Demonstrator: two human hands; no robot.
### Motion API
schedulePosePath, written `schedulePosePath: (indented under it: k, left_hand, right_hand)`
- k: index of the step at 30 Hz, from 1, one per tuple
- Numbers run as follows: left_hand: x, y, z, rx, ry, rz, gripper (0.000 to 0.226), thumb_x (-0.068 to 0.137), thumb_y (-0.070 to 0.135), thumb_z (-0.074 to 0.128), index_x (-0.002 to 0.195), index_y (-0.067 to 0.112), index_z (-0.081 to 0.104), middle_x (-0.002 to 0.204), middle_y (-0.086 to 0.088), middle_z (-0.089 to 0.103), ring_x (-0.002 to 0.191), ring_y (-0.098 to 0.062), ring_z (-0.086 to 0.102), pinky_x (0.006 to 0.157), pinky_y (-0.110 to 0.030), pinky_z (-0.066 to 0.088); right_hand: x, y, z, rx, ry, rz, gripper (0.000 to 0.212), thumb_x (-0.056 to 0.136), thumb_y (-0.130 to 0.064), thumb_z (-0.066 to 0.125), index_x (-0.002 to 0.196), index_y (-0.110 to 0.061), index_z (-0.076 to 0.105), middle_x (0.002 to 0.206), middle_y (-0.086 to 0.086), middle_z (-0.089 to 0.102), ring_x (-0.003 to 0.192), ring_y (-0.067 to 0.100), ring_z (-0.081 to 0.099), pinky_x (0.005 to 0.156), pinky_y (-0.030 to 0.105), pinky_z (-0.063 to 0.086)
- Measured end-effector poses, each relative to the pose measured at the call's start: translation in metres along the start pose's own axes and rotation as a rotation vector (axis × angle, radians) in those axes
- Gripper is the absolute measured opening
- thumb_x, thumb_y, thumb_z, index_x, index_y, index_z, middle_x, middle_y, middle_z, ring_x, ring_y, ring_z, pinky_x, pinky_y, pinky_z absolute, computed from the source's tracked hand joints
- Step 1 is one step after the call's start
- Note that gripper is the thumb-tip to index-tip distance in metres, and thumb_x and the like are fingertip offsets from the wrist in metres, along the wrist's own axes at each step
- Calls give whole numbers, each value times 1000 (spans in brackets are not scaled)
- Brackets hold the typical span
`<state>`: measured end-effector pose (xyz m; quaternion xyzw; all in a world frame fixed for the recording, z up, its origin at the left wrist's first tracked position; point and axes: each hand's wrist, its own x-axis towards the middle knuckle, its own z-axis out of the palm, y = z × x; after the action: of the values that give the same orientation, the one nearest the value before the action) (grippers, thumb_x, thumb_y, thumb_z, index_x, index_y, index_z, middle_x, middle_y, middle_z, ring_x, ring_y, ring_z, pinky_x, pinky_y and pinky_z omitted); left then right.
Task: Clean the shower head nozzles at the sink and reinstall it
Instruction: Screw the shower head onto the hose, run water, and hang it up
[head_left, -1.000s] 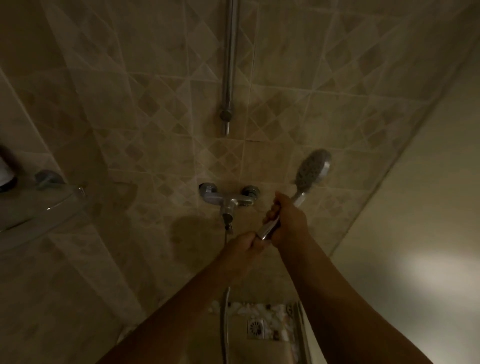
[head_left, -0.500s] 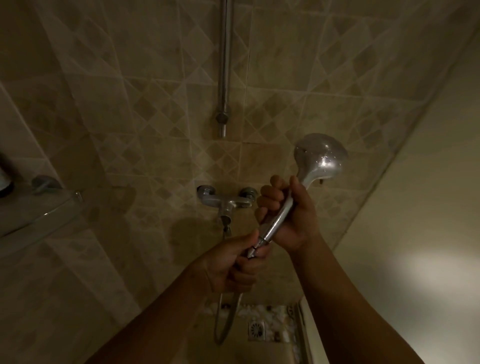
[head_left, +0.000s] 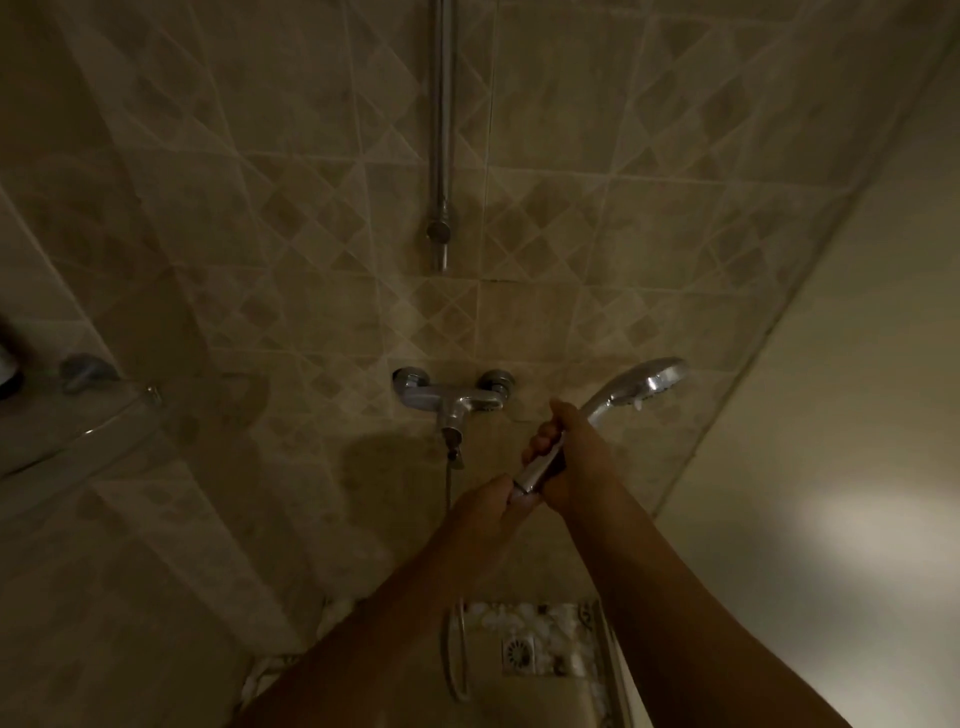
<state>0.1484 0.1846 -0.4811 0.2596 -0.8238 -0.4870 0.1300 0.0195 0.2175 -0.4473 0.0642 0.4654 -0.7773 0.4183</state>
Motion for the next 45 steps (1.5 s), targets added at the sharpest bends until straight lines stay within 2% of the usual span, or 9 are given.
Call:
schedulePosePath:
  k: [6, 11, 15, 20, 23, 30, 35, 39, 45]
  left_hand:
    - [2, 3, -30, -905, -640, -202, 37, 90, 55, 55, 77, 20, 54, 50, 9, 30, 37, -3, 21, 37, -15, 18]
    - [-1, 10, -28, -1154, -1027, -129, 36, 87, 58, 57, 78, 24, 56, 53, 8, 25, 38, -7, 19, 37, -19, 16]
    - [-1, 9, -21, -1055, -731, -192, 35, 90, 55, 54, 80, 22, 56, 54, 8, 29, 40, -5, 19, 37, -18, 15]
    - [3, 3, 1, -100, -68, -72, 24, 100, 40, 49, 93, 18, 56, 65, 8, 50, 53, -6, 42, 48, -20, 32]
    - [0, -1, 15, 180, 14, -6, 27, 100, 40, 47, 102, 15, 57, 70, 3, 54, 55, -8, 45, 50, -24, 32]
    - [-4, 10, -18, -908, -542, -203, 39, 93, 55, 46, 75, 21, 54, 49, 10, 33, 38, -3, 21, 38, -19, 14]
    - [-3, 19, -27, -1141, -1002, -61, 34, 87, 59, 55, 80, 26, 61, 53, 9, 27, 38, -6, 18, 37, -19, 15]
    - [1, 13, -21, -1030, -730, -136, 37, 92, 56, 49, 78, 23, 55, 53, 10, 33, 39, -2, 21, 36, -16, 19]
    - [7, -8, 13, -45, -28, -44, 25, 100, 36, 49, 92, 15, 58, 71, -1, 59, 61, -17, 53, 57, -32, 41]
  right_hand:
    - [-26, -19, -8, 153, -725, -38, 28, 74, -40, 77, 81, -13, 69, 71, 0, 61, 67, 14, 61, 67, 30, 54]
    - [-38, -33, 12, 285, -1086, 53, 22, 90, -27, 65, 82, -8, 58, 61, 0, 49, 53, 11, 47, 59, 27, 45]
    - [-23, -34, 10, 140, -900, 91, 37, 93, -24, 49, 57, -18, 45, 45, -9, 26, 38, 5, 24, 41, 20, 28]
    - [0, -9, -1, -6, -40, -61, 31, 93, -16, 53, 64, -19, 42, 41, -6, 33, 34, 9, 31, 42, 25, 32]
    - [1, -2, -5, -29, 97, -18, 31, 93, -18, 57, 65, -18, 44, 42, -4, 37, 36, 9, 35, 48, 26, 34]
    - [-23, -22, -10, 166, -686, 54, 21, 87, -34, 62, 80, -14, 58, 62, -2, 53, 57, 12, 56, 61, 27, 50]
    - [-41, -34, 14, 254, -1131, 50, 22, 93, -25, 61, 84, -6, 54, 64, 2, 49, 57, 14, 49, 62, 31, 48]
    - [-25, -32, 9, 145, -938, 133, 35, 92, -22, 51, 58, -17, 46, 46, -9, 25, 40, 6, 23, 44, 21, 26]
    - [3, 1, -4, -36, -28, -41, 35, 93, -14, 52, 61, -17, 38, 38, -5, 32, 31, 10, 31, 40, 24, 32]
